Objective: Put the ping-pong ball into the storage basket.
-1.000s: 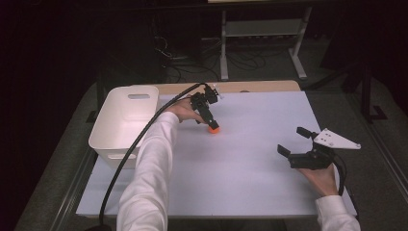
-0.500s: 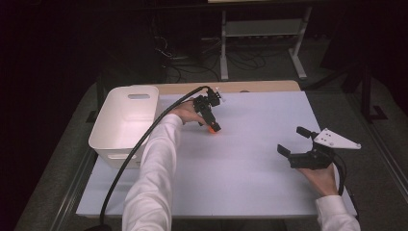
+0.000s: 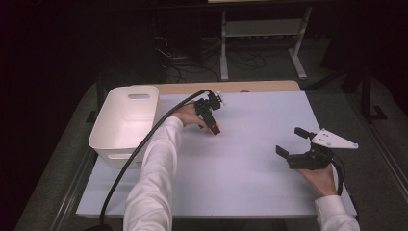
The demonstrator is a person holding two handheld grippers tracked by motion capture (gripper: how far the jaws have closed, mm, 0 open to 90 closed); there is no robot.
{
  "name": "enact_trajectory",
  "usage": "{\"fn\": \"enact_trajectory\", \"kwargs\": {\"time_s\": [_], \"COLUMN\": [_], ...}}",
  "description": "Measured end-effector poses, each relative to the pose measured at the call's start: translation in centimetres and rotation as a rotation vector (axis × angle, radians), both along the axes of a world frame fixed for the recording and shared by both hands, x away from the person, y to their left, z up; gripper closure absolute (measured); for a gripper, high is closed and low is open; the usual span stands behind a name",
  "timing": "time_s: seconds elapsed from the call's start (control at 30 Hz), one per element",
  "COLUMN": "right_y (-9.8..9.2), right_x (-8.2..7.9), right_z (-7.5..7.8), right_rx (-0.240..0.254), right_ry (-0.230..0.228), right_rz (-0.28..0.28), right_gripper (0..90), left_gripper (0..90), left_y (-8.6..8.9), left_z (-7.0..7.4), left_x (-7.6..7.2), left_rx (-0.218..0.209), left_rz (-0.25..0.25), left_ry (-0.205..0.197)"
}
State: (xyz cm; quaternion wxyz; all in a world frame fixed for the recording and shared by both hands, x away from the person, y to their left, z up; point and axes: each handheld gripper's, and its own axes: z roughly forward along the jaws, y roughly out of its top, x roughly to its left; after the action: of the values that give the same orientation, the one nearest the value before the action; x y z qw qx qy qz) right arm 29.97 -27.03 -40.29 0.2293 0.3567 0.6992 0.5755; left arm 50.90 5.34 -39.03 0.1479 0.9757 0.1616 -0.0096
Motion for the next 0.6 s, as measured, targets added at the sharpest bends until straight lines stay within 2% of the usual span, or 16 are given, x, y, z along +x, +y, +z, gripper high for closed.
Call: {"fn": "enact_trajectory", "kwargs": {"time_s": [0.1, 0.17, 0.3, 0.5, 0.6], "right_y": [0.0, -0.1, -0.2, -0.2, -0.3], "right_x": [0.0, 0.0, 0.0, -0.1, 0.0], "right_z": [0.0, 0.0, 0.0, 0.0, 0.0], "right_rx": [0.001, 0.006, 0.008, 0.012, 0.014], "right_ry": [0.001, 0.001, 0.002, 0.003, 0.005], "right_rz": [0.001, -0.001, -0.001, 0.0, -0.001], "right_gripper": [0.0, 0.0, 0.0, 0.0, 0.0], "left_gripper": [7.7, 11.8, 20.9, 25.7, 26.9], "left_y": [-0.3, -0.5, -1.0, -1.0, -1.0], "left_z": [-0.2, -0.3, -0.6, -1.2, -1.3], "left_x": [0.1, 0.0, -0.1, 0.0, 0.0], "left_rx": [0.005, 0.006, 0.024, 0.066, 0.067], "left_rz": [-0.009, -0.014, -0.029, -0.035, -0.033], "left_ry": [-0.002, 0.002, -0.015, -0.004, -0.001]}}
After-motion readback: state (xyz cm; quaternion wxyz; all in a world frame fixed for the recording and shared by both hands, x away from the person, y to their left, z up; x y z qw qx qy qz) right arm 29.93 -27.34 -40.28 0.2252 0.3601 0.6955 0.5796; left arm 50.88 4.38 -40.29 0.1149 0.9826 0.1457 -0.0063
